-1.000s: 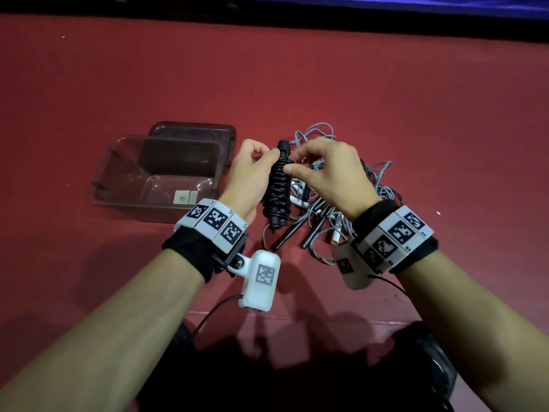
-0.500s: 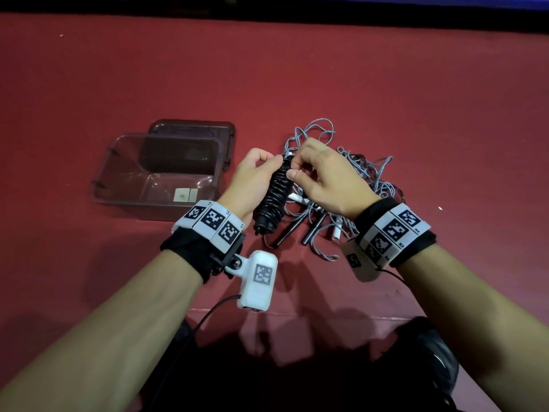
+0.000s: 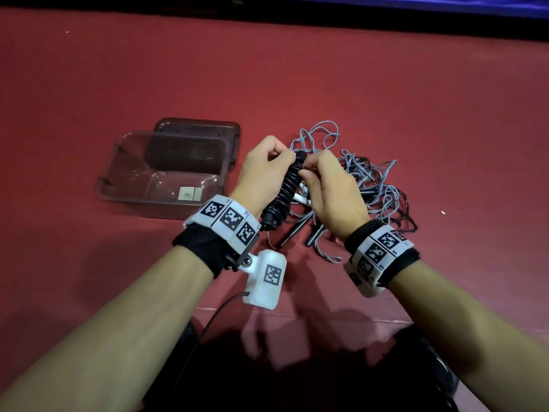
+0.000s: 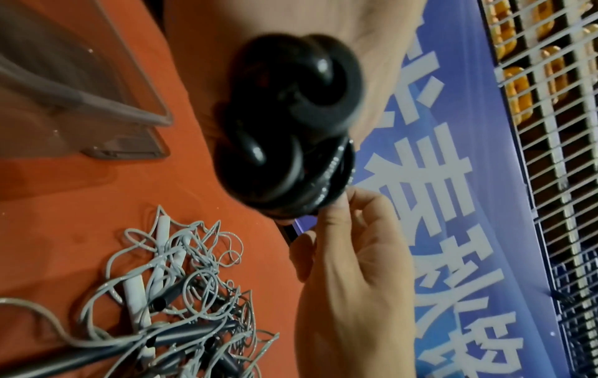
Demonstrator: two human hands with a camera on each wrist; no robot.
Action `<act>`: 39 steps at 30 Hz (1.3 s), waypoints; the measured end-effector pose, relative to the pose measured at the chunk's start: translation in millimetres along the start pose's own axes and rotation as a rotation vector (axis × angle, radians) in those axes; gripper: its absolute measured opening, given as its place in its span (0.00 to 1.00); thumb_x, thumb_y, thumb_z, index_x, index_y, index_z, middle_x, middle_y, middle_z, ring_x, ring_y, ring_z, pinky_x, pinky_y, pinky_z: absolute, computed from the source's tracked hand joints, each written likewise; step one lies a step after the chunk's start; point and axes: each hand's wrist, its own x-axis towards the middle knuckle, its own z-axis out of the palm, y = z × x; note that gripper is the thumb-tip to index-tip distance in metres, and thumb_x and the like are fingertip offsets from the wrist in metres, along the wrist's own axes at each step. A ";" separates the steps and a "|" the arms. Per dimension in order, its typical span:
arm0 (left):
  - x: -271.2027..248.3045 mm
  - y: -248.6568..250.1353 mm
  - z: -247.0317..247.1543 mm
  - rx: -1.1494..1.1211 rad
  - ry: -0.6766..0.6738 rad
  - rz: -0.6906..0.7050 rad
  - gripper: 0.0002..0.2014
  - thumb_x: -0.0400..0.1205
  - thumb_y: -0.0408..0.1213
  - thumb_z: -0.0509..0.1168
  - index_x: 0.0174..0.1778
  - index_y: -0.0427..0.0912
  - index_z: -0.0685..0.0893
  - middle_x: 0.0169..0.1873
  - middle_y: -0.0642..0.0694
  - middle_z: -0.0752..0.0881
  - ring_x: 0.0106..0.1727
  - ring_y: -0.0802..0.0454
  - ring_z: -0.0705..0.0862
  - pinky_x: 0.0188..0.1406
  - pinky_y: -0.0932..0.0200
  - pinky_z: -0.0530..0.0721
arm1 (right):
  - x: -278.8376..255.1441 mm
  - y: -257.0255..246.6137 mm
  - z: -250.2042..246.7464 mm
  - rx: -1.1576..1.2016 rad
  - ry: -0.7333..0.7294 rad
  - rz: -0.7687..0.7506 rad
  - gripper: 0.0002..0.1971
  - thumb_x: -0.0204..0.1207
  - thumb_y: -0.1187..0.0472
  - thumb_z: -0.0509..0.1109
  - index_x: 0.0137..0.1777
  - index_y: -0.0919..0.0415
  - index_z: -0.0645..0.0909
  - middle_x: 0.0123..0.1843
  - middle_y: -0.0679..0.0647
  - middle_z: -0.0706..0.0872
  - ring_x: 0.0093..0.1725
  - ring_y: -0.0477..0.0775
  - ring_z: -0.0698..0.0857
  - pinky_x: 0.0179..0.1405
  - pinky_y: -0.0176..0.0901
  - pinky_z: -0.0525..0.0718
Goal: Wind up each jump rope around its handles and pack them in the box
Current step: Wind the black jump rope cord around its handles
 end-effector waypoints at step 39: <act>-1.1 -17.2 4.5 0.201 -0.014 0.018 0.20 0.92 0.50 0.57 0.38 0.42 0.73 0.30 0.51 0.74 0.32 0.54 0.71 0.26 0.67 0.67 | 18.3 1.6 -4.3 -0.108 -0.131 0.169 0.12 0.83 0.43 0.65 0.49 0.50 0.75 0.36 0.43 0.83 0.36 0.50 0.82 0.42 0.50 0.78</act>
